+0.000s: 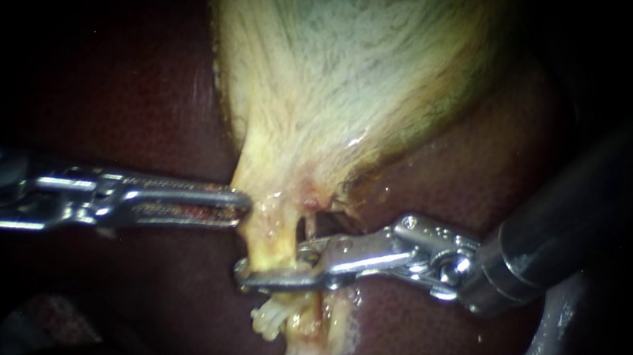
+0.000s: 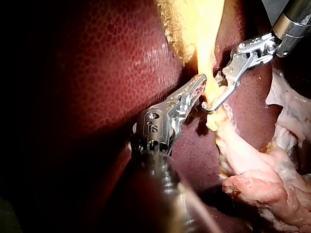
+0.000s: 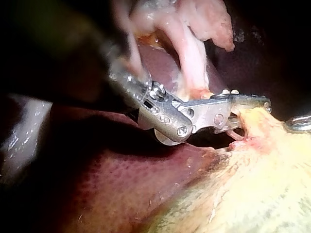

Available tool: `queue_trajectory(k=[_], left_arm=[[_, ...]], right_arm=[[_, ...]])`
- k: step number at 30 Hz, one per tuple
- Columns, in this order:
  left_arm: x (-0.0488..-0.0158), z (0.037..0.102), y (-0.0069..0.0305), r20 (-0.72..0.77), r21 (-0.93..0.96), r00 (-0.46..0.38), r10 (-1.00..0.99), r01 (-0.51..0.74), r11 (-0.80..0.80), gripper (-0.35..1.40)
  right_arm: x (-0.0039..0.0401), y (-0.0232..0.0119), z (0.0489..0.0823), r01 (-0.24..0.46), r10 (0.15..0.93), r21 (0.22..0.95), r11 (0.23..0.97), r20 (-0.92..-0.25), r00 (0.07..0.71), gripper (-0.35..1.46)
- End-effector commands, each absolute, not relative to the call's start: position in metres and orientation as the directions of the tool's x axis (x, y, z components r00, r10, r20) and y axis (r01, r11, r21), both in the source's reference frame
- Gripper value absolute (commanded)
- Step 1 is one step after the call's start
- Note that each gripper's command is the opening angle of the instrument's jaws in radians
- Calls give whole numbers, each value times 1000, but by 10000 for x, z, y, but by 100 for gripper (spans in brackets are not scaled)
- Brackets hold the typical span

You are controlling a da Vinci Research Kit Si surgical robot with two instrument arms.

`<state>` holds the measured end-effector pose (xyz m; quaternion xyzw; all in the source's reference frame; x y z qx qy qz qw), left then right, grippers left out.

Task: Going back third clip left tube

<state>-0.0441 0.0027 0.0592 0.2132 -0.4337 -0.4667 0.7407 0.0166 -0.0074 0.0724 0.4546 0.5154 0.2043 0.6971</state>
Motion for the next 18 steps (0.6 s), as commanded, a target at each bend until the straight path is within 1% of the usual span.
queue_trajectory(k=[1, 7, 8, 10, 12, 14, 18], left_arm=[[-441, 592, 27, 443, 721, 188, -876, 506, 473, -35], [-441, 592, 27, 443, 721, 188, -876, 506, 473, -35], [-441, 592, 27, 443, 721, 188, -876, 506, 473, -35], [-441, 592, 27, 443, 721, 188, -876, 506, 473, -35], [-441, 592, 27, 443, 721, 188, -876, 507, 473, -35], [-441, 592, 27, 443, 721, 188, -876, 507, 473, -35], [-441, 591, 27, 443, 721, 188, -876, 507, 473, -35]], right_arm=[[166, -74, 724, 184, 753, 844, 503, -533, 385, -35], [166, -74, 724, 184, 753, 844, 503, -533, 385, -35], [167, -74, 724, 183, 752, 844, 504, -533, 387, -29], [169, -74, 725, 182, 755, 844, 504, -533, 381, 6], [171, -74, 725, 177, 762, 844, 507, -535, 366, 32], [174, -74, 725, 180, 761, 837, 516, -545, 351, 44], [177, -74, 726, 186, 735, 807, 561, -589, 336, 51]])
